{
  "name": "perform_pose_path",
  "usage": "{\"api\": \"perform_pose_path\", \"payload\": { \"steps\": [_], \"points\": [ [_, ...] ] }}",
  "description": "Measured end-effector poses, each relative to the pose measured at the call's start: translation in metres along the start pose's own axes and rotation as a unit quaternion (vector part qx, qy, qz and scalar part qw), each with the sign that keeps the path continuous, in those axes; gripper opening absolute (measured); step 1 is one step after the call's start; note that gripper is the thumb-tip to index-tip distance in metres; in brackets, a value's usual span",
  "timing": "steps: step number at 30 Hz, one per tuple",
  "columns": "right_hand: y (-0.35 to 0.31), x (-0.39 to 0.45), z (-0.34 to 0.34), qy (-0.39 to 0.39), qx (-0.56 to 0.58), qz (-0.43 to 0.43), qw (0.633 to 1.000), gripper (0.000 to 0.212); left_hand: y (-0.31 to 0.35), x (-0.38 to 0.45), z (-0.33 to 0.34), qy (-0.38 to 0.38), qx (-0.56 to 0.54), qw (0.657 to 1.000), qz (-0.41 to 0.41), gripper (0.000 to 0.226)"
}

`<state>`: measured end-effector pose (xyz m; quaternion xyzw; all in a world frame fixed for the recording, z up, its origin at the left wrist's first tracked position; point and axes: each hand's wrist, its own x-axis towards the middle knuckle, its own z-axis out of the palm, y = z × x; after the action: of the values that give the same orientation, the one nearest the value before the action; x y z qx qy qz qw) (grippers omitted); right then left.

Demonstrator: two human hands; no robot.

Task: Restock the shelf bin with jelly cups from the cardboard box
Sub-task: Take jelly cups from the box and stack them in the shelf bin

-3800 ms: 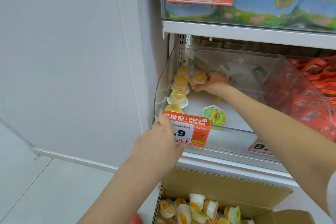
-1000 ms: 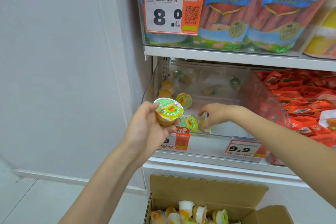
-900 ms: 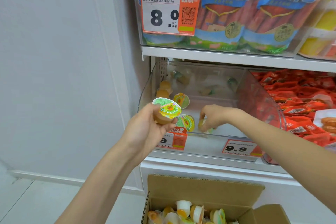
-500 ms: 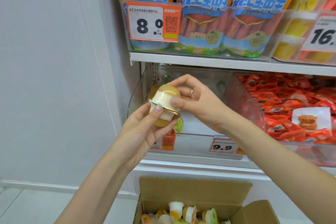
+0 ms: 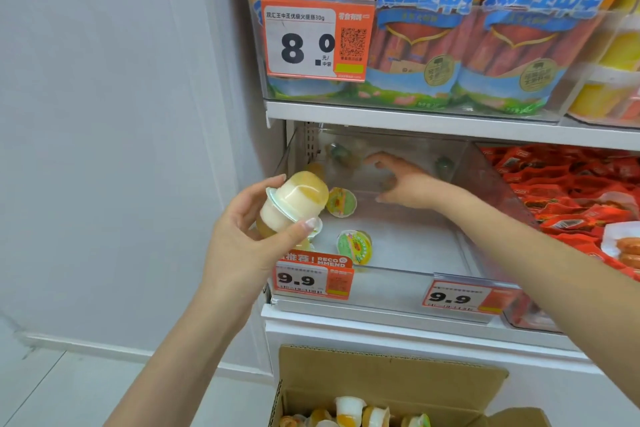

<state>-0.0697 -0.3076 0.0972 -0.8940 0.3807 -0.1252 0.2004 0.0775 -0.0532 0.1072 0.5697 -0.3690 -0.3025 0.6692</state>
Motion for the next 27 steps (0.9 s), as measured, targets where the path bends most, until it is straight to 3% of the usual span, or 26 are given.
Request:
{"api": "perform_pose_path", "payload": {
  "steps": [3,5,8,12,16,20,22,27],
  "points": [
    [0.002,0.025,0.027,-0.087,-0.062,-0.009,0.994,0.079,-0.002,0.003,0.000,0.019,0.021,0.999,0.018,0.073],
    [-0.006,0.033,0.041,-0.095,-0.066,-0.021,0.993,0.069,-0.004,0.006,-0.001,0.027,0.027,0.999,0.021,0.072],
    [-0.007,0.041,0.060,-0.063,-0.053,-0.041,0.996,0.054,-0.005,0.010,-0.002,0.025,0.031,0.999,0.018,0.069],
    [-0.002,0.046,0.073,-0.031,-0.026,-0.032,0.999,0.065,-0.007,0.012,-0.005,0.029,0.032,0.999,0.018,0.065],
    [0.007,0.043,0.069,-0.018,0.056,0.020,0.998,0.052,-0.007,0.011,-0.007,0.032,0.021,0.999,0.021,0.065],
    [0.012,0.015,0.054,-0.140,0.188,0.065,0.970,0.059,-0.006,0.010,-0.008,0.023,0.023,0.999,0.022,0.066],
    [0.016,-0.001,0.050,-0.209,0.228,0.080,0.948,0.042,-0.006,0.009,-0.008,0.021,0.023,0.999,0.023,0.066],
    [0.020,-0.025,0.031,-0.325,0.188,0.069,0.924,0.026,-0.006,0.004,-0.005,0.020,0.028,0.999,0.029,0.066]
  ]
}}
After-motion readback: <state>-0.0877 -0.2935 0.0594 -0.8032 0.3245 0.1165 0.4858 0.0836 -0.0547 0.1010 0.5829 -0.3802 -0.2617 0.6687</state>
